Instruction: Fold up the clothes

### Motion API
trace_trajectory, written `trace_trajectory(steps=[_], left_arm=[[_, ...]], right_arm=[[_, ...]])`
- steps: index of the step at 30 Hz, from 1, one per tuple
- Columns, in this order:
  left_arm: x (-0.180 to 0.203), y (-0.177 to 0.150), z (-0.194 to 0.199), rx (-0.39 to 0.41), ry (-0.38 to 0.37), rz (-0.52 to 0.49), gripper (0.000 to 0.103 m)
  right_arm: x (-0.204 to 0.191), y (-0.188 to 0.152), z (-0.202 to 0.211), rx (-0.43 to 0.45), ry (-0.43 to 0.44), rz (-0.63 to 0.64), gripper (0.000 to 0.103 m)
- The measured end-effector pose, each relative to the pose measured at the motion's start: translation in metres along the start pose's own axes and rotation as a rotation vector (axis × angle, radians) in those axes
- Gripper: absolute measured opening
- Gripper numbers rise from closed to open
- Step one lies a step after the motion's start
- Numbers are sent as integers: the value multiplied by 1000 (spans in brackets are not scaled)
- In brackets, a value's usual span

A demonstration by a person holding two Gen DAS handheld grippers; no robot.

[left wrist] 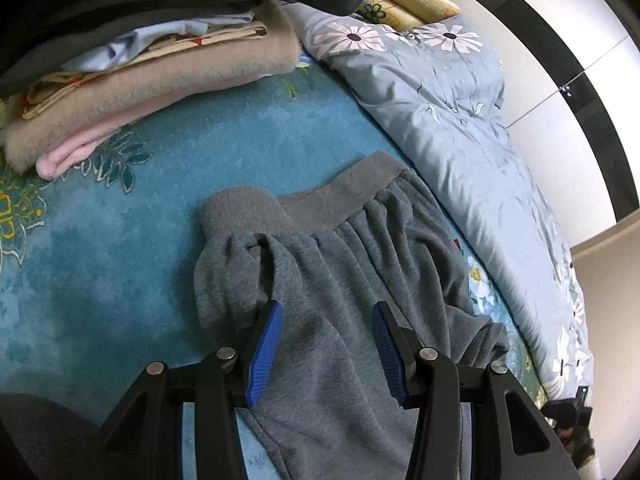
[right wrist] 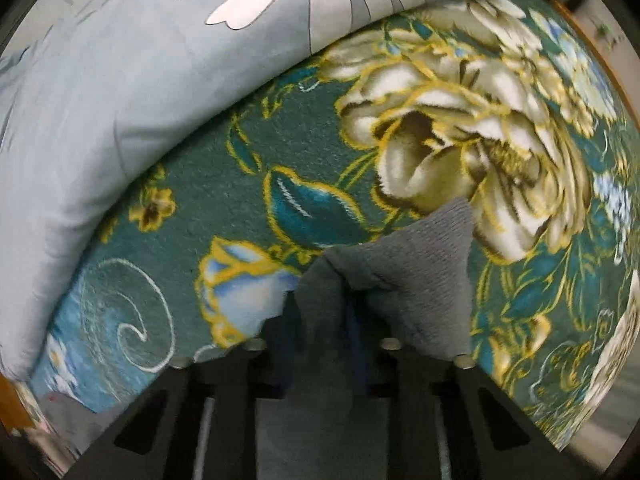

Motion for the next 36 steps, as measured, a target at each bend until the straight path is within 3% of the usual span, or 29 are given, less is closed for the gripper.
trace_trajectory(steps=[3,5,10,14,16,20,23,26,31,34,36], left_arm=[[0,0,0,-5,0,2,50],[1,0,0,-7,1,-5,50],[2,-1,2,-3,-5,-8,50],[0,-1,0,-5,-14,16,50],[1,-2,-1,-12,-18,19,50],[2,-3,-2,-27,-27,12,50],[0,-2,0,-26,-30,15,50],[-4,-3,-1,-30,-37,45,50],[-6,-3,-2,-28,-39,62,50],[-6,-3,-4,-35,-32,57,50],[-5,-4,-5,-38,-27,51,50]], right_arm=[[9,2,10,-17,115,-51,8],[5,7,33,-2,243,-65,8],[-18,11,141,124,581,59,8],[5,4,201,269,706,140,8],[33,0,179,233,667,113,8],[104,-6,79,99,507,-53,8],[141,-10,42,41,498,-147,8],[150,-13,41,42,477,-125,8],[137,-29,68,100,392,81,10],[129,-39,84,134,338,207,25],[122,-44,93,157,316,282,52]])
Point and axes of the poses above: each gripper's, at about its wrist camera, not at the fingertips, and z roughly against the way its jaws point, x to its right, y to its top, the point moved 6 cm from there along -z, roughly the way its jaws point, and after that the axes turned 12 degrees about -z, right-handed, at the moved point
